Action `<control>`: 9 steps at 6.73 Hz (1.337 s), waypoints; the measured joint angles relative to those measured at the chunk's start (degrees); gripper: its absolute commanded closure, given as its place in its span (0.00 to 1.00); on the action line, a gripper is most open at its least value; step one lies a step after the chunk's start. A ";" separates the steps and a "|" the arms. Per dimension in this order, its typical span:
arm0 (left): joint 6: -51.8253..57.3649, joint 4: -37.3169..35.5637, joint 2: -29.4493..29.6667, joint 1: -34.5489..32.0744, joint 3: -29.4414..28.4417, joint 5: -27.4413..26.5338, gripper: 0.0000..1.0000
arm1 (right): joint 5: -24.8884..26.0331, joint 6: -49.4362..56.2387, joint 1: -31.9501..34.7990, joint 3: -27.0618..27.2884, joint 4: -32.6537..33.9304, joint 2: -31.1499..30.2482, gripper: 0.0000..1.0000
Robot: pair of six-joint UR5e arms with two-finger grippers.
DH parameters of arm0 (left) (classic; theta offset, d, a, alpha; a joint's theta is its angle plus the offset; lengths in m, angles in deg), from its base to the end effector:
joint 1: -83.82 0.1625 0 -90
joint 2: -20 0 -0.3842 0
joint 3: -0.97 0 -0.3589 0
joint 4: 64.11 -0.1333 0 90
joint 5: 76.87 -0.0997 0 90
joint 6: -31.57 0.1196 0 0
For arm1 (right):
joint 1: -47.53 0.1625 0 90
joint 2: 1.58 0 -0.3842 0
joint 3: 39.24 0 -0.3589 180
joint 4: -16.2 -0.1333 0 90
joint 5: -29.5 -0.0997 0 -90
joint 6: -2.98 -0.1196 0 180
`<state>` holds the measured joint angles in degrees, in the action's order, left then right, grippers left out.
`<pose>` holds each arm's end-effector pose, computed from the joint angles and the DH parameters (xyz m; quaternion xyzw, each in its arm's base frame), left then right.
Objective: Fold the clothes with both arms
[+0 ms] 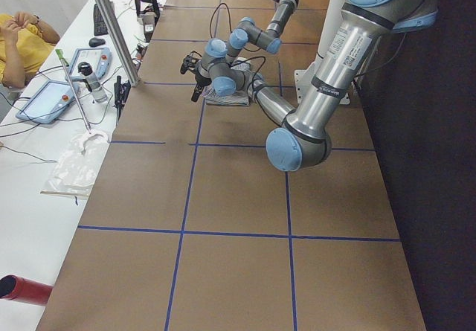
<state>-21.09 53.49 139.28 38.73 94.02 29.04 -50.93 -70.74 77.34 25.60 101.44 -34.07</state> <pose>0.3811 -0.5247 0.2770 0.2357 0.4511 0.0110 0.8607 -0.5988 -0.5196 0.2107 0.1969 -0.2608 0.1376 0.9350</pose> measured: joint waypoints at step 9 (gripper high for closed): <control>-1.77 0.00 -0.55 0.52 0.55 0.05 0.00 | -8.80 -8.55 0.40 9.09 3.75 -3.34 0.47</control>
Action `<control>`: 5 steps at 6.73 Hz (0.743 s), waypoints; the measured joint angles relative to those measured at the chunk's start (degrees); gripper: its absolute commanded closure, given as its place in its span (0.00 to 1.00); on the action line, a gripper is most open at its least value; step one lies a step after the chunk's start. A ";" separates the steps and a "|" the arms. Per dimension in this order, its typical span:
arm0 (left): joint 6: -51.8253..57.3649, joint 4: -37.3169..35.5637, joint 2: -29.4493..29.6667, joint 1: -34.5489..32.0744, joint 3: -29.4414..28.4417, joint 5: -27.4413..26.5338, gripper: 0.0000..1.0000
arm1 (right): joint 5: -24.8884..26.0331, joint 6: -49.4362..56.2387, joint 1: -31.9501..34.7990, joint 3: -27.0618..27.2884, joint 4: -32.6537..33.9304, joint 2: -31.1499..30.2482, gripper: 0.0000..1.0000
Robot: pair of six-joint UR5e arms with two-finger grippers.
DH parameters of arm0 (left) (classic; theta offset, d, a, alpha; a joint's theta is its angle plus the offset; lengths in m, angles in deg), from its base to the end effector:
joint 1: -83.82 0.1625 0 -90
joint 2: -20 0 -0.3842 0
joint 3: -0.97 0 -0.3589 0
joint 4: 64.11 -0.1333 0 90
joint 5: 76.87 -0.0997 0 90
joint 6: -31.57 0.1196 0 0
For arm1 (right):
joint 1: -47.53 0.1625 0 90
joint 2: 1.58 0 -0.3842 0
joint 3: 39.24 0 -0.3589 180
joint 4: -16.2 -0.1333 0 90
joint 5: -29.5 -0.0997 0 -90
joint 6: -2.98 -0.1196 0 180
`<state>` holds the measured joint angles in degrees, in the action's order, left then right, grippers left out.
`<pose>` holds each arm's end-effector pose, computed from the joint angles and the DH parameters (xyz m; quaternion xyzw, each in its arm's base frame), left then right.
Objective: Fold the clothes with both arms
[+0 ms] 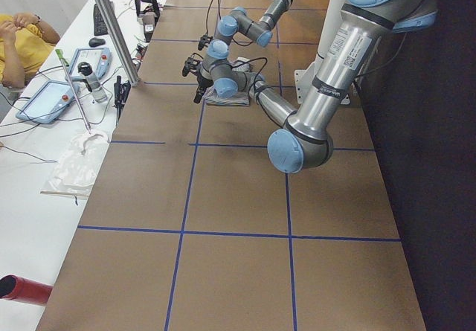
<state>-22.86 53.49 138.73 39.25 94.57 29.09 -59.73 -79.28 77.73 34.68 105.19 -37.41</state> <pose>0.3836 -0.5189 0.2788 0.2264 0.4559 0.0018 0.8607 -0.5775 -0.4922 0.1959 0.1148 -0.3144 0.1857 0.9238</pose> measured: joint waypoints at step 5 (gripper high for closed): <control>-0.07 0.00 0.00 0.09 -0.01 0.00 0.00 | 1.37 -0.15 -0.23 0.51 0.37 -2.39 0.47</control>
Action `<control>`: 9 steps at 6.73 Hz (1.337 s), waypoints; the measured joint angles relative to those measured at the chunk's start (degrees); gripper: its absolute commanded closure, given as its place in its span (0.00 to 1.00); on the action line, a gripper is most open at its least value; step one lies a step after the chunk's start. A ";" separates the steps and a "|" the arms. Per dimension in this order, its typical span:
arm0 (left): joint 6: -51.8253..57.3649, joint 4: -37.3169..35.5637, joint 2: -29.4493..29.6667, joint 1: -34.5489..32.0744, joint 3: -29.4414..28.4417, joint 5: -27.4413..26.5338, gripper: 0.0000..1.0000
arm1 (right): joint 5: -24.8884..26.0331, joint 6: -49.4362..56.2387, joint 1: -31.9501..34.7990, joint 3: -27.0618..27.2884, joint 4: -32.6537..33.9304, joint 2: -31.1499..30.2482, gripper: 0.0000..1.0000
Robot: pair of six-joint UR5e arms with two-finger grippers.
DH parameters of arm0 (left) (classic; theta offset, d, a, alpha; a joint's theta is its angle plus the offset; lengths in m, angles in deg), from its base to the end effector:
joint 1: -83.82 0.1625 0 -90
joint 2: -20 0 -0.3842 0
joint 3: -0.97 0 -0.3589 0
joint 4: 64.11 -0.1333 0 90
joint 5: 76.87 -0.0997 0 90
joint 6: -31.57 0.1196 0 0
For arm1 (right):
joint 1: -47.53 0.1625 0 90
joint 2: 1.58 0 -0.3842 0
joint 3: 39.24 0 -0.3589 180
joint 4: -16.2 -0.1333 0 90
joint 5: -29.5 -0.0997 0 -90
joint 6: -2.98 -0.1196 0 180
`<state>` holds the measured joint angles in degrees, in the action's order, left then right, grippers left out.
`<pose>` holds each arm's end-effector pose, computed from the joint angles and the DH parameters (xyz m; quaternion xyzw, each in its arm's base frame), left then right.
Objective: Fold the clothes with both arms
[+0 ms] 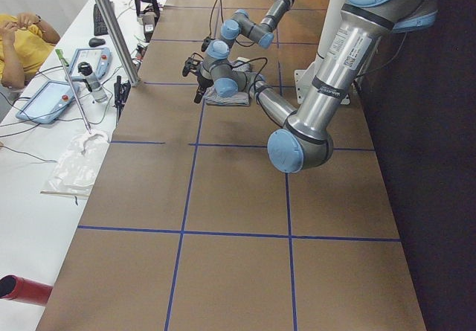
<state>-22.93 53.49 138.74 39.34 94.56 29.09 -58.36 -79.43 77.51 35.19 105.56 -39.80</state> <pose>0.3845 -0.5183 0.2788 0.2257 0.4563 0.0020 0.8607 -0.5746 -0.4905 0.2240 0.1185 -0.2935 0.1900 0.9294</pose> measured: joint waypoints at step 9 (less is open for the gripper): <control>-1.08 0.09 0.00 0.49 0.01 0.04 0.00 | 3.20 -0.37 -2.50 2.09 3.02 0.04 1.00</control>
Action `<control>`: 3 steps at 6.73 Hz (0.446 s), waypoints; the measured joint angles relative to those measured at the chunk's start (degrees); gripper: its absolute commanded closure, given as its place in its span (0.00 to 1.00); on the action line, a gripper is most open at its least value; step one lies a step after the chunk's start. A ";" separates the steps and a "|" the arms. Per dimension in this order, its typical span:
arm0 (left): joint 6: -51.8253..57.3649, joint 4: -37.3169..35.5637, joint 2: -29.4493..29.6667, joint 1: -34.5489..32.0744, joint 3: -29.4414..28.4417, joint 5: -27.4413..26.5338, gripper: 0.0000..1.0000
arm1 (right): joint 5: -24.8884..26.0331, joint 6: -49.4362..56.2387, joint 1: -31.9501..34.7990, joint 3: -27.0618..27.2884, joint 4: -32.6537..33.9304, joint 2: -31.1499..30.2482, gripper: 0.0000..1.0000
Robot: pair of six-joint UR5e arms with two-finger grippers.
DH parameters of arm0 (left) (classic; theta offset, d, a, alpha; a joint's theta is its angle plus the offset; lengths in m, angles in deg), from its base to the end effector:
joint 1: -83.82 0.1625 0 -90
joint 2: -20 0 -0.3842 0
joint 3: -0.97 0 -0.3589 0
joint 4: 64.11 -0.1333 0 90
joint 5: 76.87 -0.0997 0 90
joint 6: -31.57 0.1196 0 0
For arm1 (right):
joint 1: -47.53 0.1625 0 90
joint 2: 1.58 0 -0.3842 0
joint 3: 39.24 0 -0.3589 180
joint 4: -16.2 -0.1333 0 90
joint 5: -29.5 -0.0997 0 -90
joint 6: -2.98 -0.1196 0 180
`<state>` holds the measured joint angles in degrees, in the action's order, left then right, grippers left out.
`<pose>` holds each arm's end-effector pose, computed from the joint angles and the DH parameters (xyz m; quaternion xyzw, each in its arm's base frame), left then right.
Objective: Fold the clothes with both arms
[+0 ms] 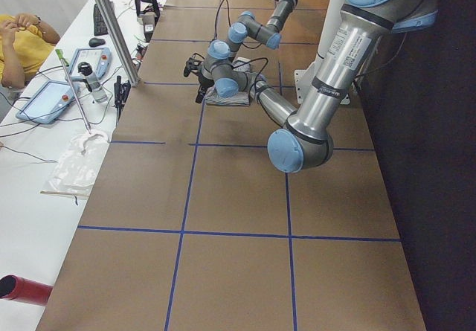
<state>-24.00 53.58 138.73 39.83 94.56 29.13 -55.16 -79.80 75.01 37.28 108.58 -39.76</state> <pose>0.3889 -0.5149 0.2786 0.2197 0.4599 -0.0021 0.8604 -0.5847 -0.4669 0.2152 0.1342 -0.2811 0.1813 0.9328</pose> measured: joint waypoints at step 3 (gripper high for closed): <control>-0.11 0.00 0.00 0.04 0.04 -0.04 0.00 | 0.11 0.64 3.20 -2.10 -0.30 0.00 1.00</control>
<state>-24.11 53.58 138.73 39.87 94.60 29.09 -55.04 -79.16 78.21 35.18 108.28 -39.76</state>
